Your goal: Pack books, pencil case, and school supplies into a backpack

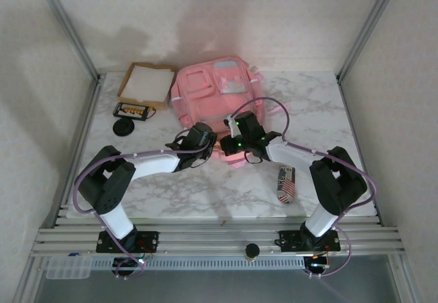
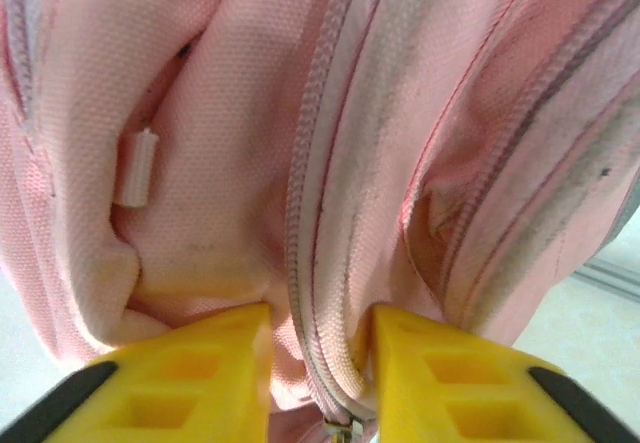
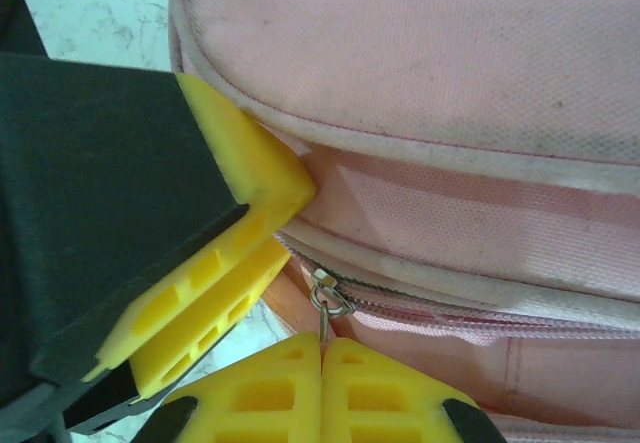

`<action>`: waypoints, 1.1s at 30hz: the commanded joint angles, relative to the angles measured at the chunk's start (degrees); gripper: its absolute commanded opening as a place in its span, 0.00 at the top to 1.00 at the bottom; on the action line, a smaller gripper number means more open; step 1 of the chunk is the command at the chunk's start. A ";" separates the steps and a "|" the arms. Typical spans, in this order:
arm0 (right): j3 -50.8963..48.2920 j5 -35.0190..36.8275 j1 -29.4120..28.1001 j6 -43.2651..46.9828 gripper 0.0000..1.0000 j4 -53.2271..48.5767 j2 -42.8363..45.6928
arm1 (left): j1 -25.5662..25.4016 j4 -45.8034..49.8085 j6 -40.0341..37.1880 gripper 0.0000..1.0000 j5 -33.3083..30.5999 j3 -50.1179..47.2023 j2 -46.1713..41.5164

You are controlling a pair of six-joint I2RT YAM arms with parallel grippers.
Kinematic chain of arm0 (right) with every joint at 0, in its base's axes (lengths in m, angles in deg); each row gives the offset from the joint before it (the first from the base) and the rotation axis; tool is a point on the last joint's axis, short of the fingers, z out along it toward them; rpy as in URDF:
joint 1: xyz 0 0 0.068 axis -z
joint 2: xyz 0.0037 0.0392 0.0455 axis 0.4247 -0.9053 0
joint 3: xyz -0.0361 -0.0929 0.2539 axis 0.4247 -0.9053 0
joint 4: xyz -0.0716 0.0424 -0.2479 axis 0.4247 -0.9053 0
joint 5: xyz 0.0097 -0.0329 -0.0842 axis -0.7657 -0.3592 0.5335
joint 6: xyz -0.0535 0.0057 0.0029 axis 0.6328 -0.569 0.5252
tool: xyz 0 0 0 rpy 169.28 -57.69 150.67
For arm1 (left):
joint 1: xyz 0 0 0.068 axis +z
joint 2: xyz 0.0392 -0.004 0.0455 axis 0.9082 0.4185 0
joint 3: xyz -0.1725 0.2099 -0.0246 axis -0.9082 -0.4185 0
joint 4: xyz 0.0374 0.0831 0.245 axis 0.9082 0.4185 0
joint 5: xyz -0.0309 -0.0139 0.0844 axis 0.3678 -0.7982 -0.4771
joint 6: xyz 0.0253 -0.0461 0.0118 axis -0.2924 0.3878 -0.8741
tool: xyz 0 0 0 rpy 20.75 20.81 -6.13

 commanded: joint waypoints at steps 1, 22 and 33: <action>-0.62 -2.02 -0.39 -0.61 1.00 0.27 0.51 | 0.18 1.48 3.08 0.80 -4.77 2.71 2.81; -1.34 15.03 9.01 5.54 1.00 -9.73 4.53 | 11.84 15.13 -16.87 1.00 -5.88 -5.95 -14.22; 6.59 23.94 13.12 7.74 1.00 -4.75 -1.44 | 20.21 17.04 -31.68 1.00 0.98 -6.33 -16.85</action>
